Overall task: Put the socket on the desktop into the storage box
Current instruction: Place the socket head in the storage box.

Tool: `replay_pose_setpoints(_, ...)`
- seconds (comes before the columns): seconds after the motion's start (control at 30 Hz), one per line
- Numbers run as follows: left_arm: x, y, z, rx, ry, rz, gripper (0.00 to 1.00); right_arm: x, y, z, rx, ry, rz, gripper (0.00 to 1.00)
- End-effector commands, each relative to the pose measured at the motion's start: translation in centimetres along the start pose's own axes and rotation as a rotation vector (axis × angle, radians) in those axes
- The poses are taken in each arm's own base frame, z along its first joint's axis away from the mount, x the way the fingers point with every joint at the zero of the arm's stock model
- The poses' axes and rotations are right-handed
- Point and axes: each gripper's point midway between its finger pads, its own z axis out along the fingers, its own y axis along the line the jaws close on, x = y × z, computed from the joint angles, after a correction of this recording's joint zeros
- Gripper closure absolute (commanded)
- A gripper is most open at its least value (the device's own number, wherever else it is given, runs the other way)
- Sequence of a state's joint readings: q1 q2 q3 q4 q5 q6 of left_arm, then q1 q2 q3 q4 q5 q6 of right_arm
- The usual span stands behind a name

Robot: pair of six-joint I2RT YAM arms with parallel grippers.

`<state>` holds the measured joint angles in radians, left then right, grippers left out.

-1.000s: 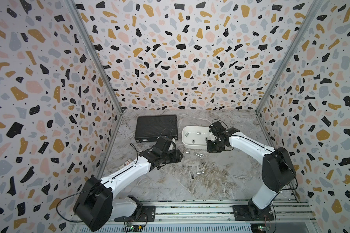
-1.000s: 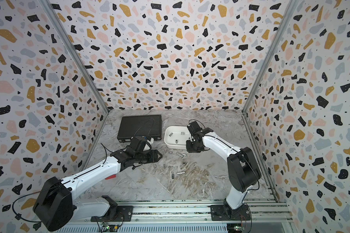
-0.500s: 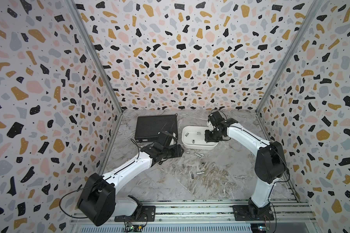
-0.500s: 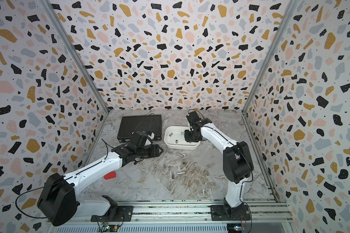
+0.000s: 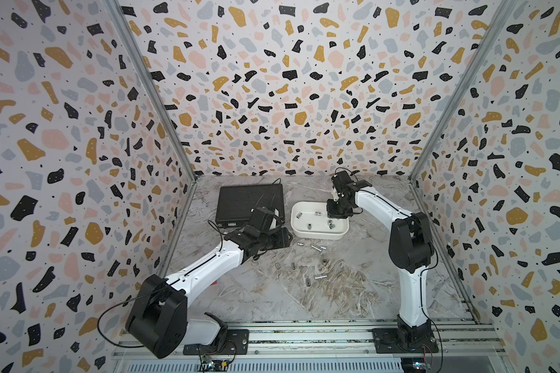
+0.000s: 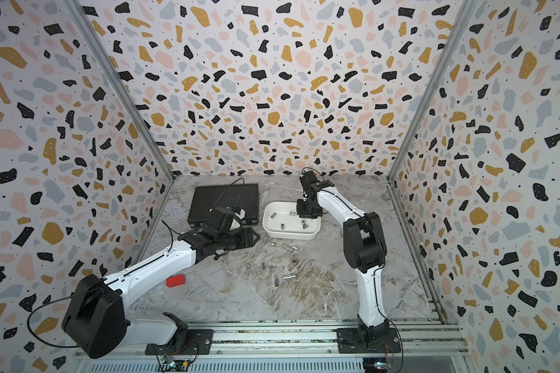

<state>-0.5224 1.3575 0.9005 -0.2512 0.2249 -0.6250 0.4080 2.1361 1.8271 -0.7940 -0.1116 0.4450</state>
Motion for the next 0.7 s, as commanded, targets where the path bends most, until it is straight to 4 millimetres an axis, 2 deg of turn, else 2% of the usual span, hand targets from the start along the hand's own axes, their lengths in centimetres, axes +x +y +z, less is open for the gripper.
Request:
replay_pose_setpoints(0.0,-1.9,-1.0,0.0,0.035,-0.053,0.015,0.42,-1.1,-0.5,-0.5,0.023,-0.014,0.009,0.69)
replay_pose_setpoints(0.47,-2.0,-0.8,0.4,0.042,-0.061,0.006,0.42,-3.1,-0.9,2.7,0.036,-0.005,0.025,0.67)
replay_pose_setpoints(0.67,-1.6,-0.4,0.4,0.035,-0.054,0.0,0.42,-3.3,-0.8,2.9,0.032,-0.005,0.027,0.61)
